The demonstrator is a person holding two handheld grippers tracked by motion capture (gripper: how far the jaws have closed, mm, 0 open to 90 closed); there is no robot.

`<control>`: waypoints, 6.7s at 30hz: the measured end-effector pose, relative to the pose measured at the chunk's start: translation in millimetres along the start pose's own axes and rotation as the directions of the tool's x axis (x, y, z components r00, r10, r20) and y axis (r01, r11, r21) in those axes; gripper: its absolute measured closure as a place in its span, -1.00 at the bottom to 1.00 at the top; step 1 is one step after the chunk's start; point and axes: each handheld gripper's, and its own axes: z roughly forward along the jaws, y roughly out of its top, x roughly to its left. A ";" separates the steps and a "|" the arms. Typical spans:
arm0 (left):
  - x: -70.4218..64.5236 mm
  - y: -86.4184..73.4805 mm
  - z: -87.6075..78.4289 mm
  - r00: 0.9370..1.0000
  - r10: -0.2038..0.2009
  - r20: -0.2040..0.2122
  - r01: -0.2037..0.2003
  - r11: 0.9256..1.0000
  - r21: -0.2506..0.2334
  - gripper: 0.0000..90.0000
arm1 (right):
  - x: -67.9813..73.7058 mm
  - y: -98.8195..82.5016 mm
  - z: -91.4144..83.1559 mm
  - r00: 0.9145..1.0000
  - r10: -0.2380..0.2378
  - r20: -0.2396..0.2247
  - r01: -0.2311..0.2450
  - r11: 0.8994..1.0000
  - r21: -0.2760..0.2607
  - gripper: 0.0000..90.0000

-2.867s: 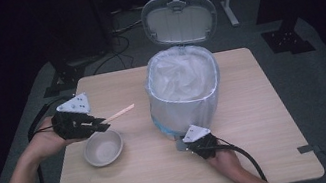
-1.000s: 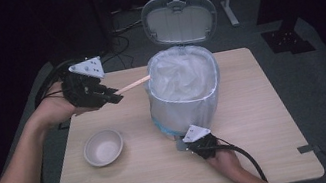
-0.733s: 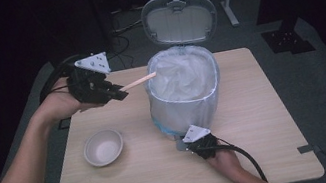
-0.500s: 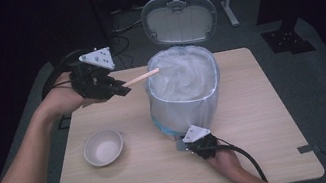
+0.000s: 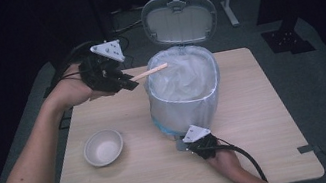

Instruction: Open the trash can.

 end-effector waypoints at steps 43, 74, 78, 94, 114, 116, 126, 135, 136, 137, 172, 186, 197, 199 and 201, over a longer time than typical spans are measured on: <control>10.1 57.6 29.6 0.999 0.053 0.004 -0.053 0.998 0.027 0.77 | -0.2 -0.2 0.0 1.000 0.003 -0.002 -0.003 1.000 -0.001 1.00; 14.5 87.3 64.3 0.997 0.069 0.036 -0.070 0.996 0.046 0.77 | -0.4 -0.3 0.0 1.000 0.002 -0.003 -0.002 1.000 -0.002 1.00; 15.8 87.6 70.1 0.997 0.068 0.043 -0.071 0.995 0.063 0.77 | -0.4 -0.3 0.0 1.000 0.002 -0.004 -0.002 1.000 -0.002 1.00; 23.0 88.1 95.1 0.997 0.038 0.072 -0.045 0.994 0.104 0.77 | -0.6 -0.4 0.0 1.000 0.002 -0.006 -0.002 1.000 -0.003 1.00; 20.4 83.0 82.7 0.997 0.019 0.070 -0.022 0.999 0.043 0.50 | -0.4 -0.4 -0.1 1.000 0.003 -0.004 -0.003 1.000 -0.003 1.00; 18.7 82.6 79.4 0.997 0.030 0.072 -0.033 0.999 0.038 0.46 | -0.4 -0.4 -0.1 1.000 0.003 -0.004 -0.003 1.000 -0.003 1.00; 6.9 78.2 65.3 0.996 0.054 0.075 -0.053 0.998 -0.016 0.20 | -0.3 -0.3 0.0 1.000 0.003 -0.003 -0.003 1.000 -0.003 1.00; 9.1 53.9 55.0 0.998 0.005 0.059 -0.002 0.999 -0.047 -0.03 | -0.3 -0.3 0.0 1.000 0.003 -0.003 -0.003 1.000 -0.003 1.00; 9.3 52.0 53.9 0.998 -0.001 0.058 0.003 0.999 -0.048 -0.06 | -0.3 -0.3 0.0 1.000 0.003 -0.003 -0.003 1.000 -0.003 1.00; 9.7 48.9 52.3 0.998 -0.008 0.058 0.011 0.999 -0.053 -0.08 | -0.3 -0.3 0.0 1.000 0.002 -0.003 -0.002 1.000 -0.003 1.00; 1.8 -6.8 30.5 0.995 -0.093 0.042 0.098 0.986 -0.135 -0.55 | 0.2 -0.2 -0.1 1.000 0.002 0.000 -0.002 1.000 -0.001 1.00; -1.7 -26.3 29.9 0.994 -0.104 0.036 0.108 0.984 -0.145 -0.60 | 0.1 -0.2 0.0 1.000 0.001 0.000 -0.001 1.000 -0.002 1.00; -4.5 -40.1 24.1 0.994 -0.112 0.021 0.114 0.983 -0.144 -0.60 | 0.1 -0.2 0.0 1.000 0.001 0.001 -0.001 1.000 -0.001 1.00; -5.5 -43.1 23.2 0.992 -0.121 0.022 0.123 0.981 -0.151 -0.60 | 0.2 -0.2 0.0 1.000 0.001 0.001 -0.001 1.000 -0.001 1.00; -6.1 -47.1 22.0 0.992 -0.127 0.020 0.129 0.979 -0.159 -0.60 | 0.2 -0.2 -0.2 1.000 0.002 0.000 -0.002 1.000 -0.001 1.00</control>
